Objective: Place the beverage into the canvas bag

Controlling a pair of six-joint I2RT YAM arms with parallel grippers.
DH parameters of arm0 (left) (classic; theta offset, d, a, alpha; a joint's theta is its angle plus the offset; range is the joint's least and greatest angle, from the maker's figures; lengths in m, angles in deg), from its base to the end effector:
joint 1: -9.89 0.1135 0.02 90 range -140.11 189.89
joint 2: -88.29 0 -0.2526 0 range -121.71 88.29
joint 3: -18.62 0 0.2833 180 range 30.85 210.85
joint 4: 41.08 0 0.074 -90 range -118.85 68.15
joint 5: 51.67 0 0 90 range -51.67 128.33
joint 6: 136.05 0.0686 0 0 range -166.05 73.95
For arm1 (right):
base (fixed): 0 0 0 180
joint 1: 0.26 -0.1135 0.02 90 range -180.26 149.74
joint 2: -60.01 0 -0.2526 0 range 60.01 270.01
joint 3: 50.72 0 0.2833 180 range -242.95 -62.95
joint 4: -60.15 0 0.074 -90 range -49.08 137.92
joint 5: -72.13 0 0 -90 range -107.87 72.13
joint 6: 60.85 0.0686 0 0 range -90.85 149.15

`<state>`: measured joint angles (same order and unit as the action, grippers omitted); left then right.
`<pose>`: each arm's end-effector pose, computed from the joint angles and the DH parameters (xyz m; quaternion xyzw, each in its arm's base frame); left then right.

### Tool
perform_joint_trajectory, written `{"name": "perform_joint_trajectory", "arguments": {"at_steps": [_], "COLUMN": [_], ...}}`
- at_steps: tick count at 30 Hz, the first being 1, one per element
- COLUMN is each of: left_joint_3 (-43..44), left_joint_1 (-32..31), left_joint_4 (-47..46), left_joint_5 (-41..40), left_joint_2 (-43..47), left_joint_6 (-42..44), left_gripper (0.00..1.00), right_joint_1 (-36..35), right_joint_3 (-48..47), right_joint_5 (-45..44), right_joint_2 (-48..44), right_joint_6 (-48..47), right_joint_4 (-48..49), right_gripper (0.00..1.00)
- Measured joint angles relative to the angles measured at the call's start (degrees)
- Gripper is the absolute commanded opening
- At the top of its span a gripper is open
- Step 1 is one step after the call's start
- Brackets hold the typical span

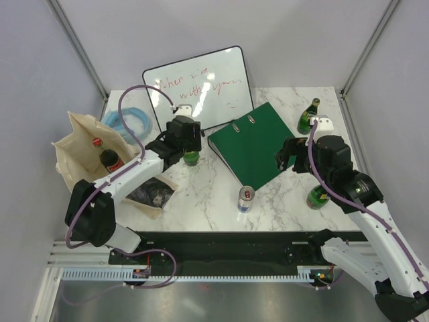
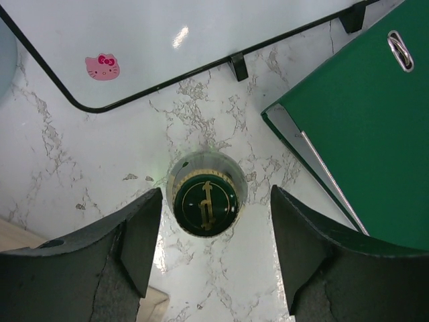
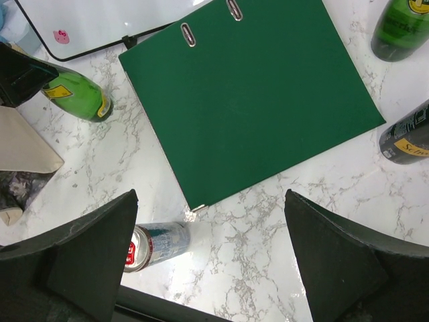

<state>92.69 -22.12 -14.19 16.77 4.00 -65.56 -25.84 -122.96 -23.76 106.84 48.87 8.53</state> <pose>0.3386 -0.1819 0.2314 0.0130 0.8834 -0.0393 0.4668 0.2111 0.0933 0.3565 -0.0162 0.8482 0.1629 0.5038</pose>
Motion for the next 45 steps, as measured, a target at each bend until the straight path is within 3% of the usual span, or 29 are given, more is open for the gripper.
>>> {"name": "perform_joint_trajectory", "arguments": {"at_steps": [21, 22, 23, 26, 28, 32, 45], "left_joint_3": [-2.25, -2.25, -2.25, -2.29, -2.32, -2.32, -2.23], "left_joint_1": [0.04, 0.04, 0.04, 0.13, 0.11, 0.11, 0.04], "left_joint_4": [-6.84, -6.84, -6.88, -7.45, -7.78, -7.96, -3.39], "left_joint_5": [-2.36, -2.36, -2.36, -2.56, -2.4, -2.45, -1.44], "left_joint_2": [-2.54, -2.54, -2.54, -2.54, -2.54, -2.54, -0.24], "left_joint_6": [0.07, 0.09, 0.11, 0.79, 1.11, 1.36, 3.96], "left_gripper": [0.64, 0.6, 0.46, 0.28, 0.25, 0.03, 0.02], "right_joint_1": [0.0, 0.0, 0.0, 0.0, 0.0, 0.0, 0.0], "right_joint_3": [0.0, 0.0, 0.0, 0.0, 0.0, 0.0, 0.0], "right_joint_5": [-0.2, -0.2, -0.2, -0.2, -0.2, -0.2, -0.2], "right_joint_2": [0.98, 1.03, 1.05, 1.09, 1.11, 1.14, 1.2], "right_joint_6": [-0.04, -0.04, -0.04, -0.04, -0.04, -0.04, -0.04], "right_joint_4": [0.02, 0.02, 0.02, 0.02, 0.02, 0.02, 0.02], "right_gripper": [0.98, 0.98, 0.98, 0.98, 0.98, 0.98, 0.98]}}
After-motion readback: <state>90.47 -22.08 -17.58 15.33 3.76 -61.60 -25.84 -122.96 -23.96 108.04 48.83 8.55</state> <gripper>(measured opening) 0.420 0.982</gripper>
